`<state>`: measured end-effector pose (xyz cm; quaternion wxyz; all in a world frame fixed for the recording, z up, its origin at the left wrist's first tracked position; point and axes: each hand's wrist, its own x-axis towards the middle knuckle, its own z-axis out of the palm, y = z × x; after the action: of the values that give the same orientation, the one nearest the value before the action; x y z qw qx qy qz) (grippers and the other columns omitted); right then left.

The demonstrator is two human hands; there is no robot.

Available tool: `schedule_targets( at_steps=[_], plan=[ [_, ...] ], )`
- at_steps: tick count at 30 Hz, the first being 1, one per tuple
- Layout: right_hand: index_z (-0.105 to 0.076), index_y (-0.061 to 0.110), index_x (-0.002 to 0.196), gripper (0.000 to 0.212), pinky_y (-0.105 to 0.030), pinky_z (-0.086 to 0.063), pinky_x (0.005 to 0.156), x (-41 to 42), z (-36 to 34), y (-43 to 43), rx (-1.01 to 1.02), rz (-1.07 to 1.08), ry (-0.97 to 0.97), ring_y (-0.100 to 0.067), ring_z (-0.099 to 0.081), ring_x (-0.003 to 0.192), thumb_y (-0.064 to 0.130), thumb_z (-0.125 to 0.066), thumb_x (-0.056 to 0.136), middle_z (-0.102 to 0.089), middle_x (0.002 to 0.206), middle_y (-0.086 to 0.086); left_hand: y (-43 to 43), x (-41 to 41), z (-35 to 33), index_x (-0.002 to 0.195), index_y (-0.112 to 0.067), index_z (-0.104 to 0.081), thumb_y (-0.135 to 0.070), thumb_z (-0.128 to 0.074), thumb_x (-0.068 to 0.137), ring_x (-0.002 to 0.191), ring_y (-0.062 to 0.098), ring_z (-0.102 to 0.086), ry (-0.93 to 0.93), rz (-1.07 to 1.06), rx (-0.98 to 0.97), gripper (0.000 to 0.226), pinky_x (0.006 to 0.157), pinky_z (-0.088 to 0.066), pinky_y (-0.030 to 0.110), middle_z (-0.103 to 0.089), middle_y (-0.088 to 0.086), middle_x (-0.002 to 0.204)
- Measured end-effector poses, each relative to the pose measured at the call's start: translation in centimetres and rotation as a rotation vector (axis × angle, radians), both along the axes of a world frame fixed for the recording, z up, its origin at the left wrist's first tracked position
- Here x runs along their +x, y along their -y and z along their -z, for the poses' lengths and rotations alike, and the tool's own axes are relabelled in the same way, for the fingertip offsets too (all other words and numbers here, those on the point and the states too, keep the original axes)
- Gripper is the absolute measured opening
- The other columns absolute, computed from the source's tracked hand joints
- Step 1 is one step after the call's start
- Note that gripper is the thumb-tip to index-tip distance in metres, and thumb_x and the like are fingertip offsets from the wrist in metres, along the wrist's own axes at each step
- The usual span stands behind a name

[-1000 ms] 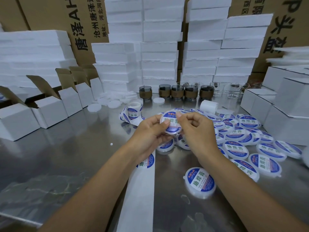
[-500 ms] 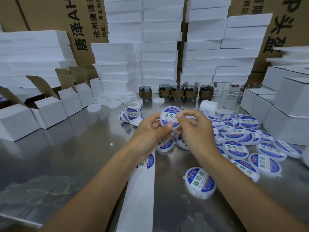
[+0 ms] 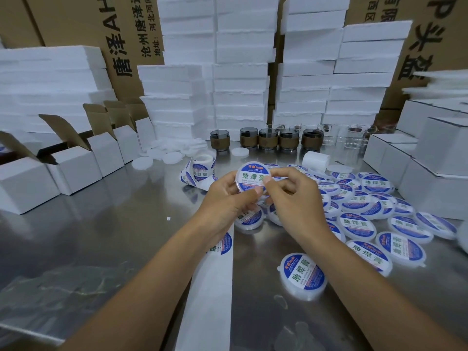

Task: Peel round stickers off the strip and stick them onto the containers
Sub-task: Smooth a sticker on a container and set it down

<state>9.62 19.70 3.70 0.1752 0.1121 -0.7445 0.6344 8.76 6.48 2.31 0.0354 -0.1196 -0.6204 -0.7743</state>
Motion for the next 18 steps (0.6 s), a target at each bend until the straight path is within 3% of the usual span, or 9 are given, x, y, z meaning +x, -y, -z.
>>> schedule_targets(
  at_steps=[7, 14, 18],
  plan=[
    [-0.059, 0.029, 0.091, 0.010, -0.009, -0.045, 0.052, -0.3, 0.0, -0.3, -0.004, 0.011, 0.004, 0.001, -0.062, 0.058, 0.019, -0.060, 0.089, -0.067, 0.067, 0.007, 0.2, 0.0, -0.3, 0.101, -0.013, -0.066, -0.018, -0.052, 0.095, 0.072, 0.011, -0.064, 0.044, 0.004, 0.018, 0.016, 0.064, -0.053, 0.019, -0.073, 0.004, 0.088],
    [-0.062, 0.028, 0.097, 0.011, -0.018, -0.047, 0.054, -1.1, -0.2, -1.5, -0.028, 0.101, 0.019, -0.003, -0.061, 0.060, 0.021, -0.059, 0.090, -0.067, 0.066, 0.006, 0.2, -0.2, -0.5, 0.101, -0.020, -0.065, -0.025, -0.057, 0.092, 0.083, 0.012, -0.070, 0.058, -0.084, 0.074, 0.013, 0.070, -0.055, 0.021, -0.071, 0.000, 0.090],
    [-0.045, 0.016, 0.131, 0.041, -0.030, -0.044, 0.072, -1.2, 0.5, -2.4, 0.281, 0.349, -0.025, -0.015, -0.062, 0.074, 0.023, -0.054, 0.092, -0.065, 0.070, 0.000, 0.9, -0.6, -0.8, 0.104, -0.017, -0.063, -0.025, -0.059, 0.091, 0.092, 0.018, -0.070, 0.062, -0.202, 0.171, 0.016, 0.082, -0.056, 0.027, -0.069, 0.002, 0.092]
  ],
)
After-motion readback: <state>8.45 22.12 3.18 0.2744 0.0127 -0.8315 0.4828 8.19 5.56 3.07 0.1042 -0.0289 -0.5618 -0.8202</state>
